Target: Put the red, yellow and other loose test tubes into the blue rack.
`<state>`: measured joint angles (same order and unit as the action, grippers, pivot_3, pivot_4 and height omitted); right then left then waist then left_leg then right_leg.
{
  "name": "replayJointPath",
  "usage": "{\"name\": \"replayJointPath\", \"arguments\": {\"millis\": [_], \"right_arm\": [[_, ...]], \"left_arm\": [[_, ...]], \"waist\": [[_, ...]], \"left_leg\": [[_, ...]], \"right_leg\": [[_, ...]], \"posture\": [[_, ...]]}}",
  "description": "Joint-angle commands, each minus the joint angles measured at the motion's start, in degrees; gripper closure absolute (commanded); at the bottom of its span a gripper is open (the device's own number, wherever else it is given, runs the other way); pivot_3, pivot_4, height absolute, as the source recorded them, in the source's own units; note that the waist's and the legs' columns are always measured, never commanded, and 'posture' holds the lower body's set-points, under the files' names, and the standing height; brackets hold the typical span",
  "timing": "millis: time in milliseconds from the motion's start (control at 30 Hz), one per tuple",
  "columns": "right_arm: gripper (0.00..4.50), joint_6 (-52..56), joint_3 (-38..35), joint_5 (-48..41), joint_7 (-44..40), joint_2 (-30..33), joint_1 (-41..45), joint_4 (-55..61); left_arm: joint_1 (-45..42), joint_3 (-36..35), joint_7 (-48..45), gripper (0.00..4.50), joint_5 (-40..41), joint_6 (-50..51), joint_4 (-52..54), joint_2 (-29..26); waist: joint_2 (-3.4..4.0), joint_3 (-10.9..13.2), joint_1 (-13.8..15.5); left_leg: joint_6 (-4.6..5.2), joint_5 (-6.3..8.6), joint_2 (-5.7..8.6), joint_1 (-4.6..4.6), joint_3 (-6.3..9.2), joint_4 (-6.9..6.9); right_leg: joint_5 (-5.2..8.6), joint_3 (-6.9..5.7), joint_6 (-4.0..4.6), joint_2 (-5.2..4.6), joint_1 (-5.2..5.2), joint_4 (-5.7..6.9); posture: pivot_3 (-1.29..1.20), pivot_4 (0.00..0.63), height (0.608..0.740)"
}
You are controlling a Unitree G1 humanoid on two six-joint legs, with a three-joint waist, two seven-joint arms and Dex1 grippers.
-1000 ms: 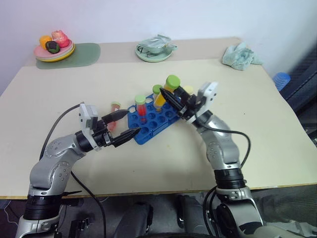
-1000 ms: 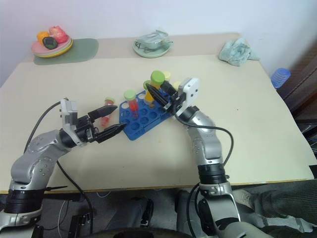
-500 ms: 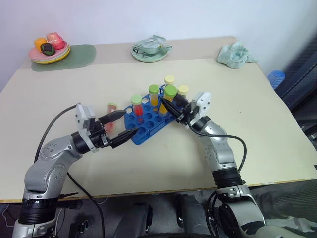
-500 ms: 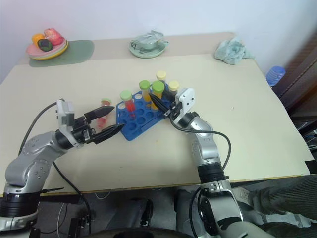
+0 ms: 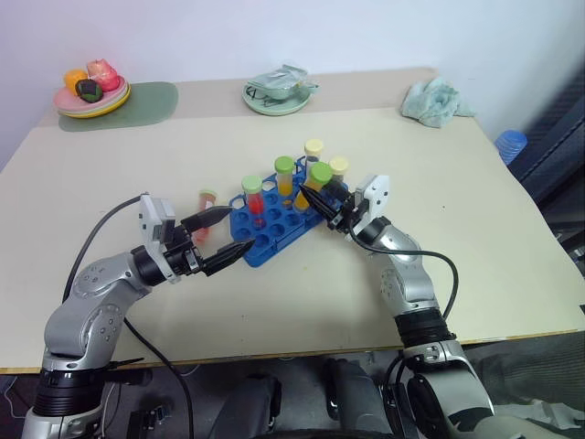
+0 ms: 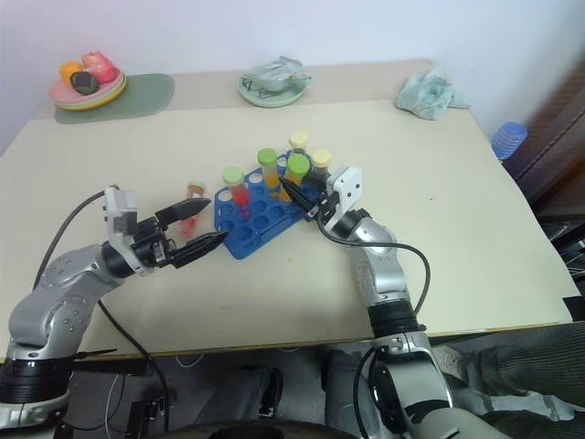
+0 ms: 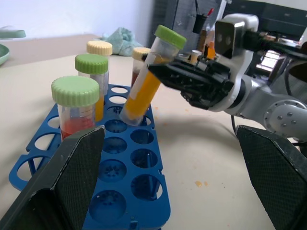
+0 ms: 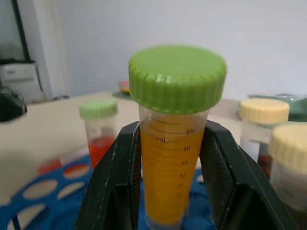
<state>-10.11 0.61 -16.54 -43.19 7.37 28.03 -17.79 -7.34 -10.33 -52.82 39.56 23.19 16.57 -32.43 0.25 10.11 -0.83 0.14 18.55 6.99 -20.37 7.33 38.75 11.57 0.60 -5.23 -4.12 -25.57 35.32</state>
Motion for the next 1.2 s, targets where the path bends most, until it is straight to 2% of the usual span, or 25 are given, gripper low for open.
{"name": "replayJointPath", "arguments": {"millis": [33,900,1200], "right_arm": [[2.78,-0.7,-0.6,-0.3,-0.2,0.8,0.7,0.4],[2.78,6.9,-1.2,-5.7,-2.7,4.3,0.9,8.0],[2.78,6.2,-0.6,-3.3,-0.7,4.4,0.7,8.4]], "left_arm": [[-0.6,-1.1,-0.2,0.00,0.9,-0.9,1.6,-0.1],[-1.4,-0.2,-0.7,0.00,0.2,-1.3,0.7,1.1],[-1.3,-0.1,-0.9,0.00,-0.1,-1.5,0.5,1.4]], "waist": [[0.00,0.0,0.0],[0.00,0.0,0.1],[0.00,0.0,0.1]], "left_leg": [[0.00,0.00,0.00,0.00,0.00,0.00],[0.00,0.00,0.00,-0.02,0.00,0.00],[0.00,0.00,0.00,-0.02,-0.01,0.00]], "right_leg": [[0.00,0.00,0.00,0.00,0.00,0.00],[0.00,0.02,0.00,-0.01,0.00,-0.01],[0.00,0.02,0.00,-0.01,0.00,-0.01]], "posture": [[0.00,0.150,0.740],[0.00,0.150,0.740],[0.00,0.150,0.740]]}}
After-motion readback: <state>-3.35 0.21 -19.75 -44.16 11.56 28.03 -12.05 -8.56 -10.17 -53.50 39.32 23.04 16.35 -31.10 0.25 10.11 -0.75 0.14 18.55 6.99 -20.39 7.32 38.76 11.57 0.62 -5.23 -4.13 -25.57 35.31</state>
